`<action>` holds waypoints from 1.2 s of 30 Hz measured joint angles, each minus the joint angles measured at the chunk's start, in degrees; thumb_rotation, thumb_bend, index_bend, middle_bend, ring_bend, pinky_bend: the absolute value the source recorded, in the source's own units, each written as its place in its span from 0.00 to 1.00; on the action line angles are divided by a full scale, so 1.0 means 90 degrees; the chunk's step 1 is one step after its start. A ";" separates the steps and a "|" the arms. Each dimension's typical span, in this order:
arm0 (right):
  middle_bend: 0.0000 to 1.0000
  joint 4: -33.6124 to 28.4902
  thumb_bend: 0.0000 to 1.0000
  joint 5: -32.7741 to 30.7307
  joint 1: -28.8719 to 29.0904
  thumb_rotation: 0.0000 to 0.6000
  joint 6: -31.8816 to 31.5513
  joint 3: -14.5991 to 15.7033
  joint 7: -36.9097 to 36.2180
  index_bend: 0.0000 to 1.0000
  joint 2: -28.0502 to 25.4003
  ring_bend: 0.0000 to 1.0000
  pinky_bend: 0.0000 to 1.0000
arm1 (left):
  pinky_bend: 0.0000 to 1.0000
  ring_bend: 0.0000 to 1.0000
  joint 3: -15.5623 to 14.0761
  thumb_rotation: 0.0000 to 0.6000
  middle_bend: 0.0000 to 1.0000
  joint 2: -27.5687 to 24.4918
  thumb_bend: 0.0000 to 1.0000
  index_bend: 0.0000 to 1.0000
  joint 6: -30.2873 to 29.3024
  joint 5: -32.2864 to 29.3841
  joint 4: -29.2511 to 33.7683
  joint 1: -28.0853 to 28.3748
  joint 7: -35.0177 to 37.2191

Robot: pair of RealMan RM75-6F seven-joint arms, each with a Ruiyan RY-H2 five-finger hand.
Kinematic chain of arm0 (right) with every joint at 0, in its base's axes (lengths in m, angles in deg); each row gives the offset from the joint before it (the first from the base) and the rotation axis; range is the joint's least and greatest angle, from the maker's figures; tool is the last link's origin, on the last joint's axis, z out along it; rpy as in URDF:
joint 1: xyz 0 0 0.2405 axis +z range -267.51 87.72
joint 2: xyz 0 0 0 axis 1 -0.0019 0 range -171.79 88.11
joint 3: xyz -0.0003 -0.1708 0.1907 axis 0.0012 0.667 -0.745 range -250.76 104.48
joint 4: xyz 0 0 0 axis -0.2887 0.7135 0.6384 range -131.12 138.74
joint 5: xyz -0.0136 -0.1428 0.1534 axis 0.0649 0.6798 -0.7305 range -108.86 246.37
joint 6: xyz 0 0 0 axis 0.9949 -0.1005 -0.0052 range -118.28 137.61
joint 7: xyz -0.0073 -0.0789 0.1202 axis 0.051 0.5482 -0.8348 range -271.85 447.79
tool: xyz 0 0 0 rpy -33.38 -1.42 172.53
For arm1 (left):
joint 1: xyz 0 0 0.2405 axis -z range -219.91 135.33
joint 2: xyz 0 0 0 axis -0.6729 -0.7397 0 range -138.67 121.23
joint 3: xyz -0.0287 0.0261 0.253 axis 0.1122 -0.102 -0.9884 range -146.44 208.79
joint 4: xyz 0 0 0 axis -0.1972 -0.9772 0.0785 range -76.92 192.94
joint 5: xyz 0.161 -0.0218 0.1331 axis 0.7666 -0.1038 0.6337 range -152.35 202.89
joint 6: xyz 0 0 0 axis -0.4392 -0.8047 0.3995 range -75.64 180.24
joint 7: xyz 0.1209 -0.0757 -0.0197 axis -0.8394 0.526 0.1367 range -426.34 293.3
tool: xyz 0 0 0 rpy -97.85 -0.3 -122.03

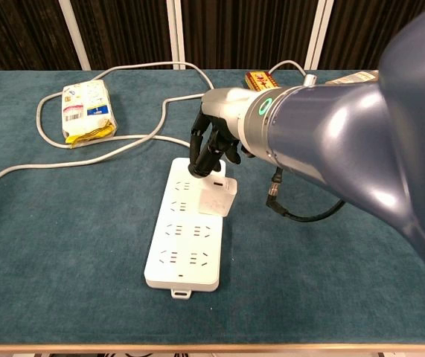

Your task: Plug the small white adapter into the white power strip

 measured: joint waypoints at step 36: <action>0.76 0.0262 0.56 0.0230 -0.0445 1.00 0.0414 0.0210 -0.0116 1.00 0.0227 0.81 0.97 | 0.00 0.00 -0.0001 1.00 0.00 0.0010 0.09 0.19 0.0003 -0.0029 0.0009 0.0004 -0.0051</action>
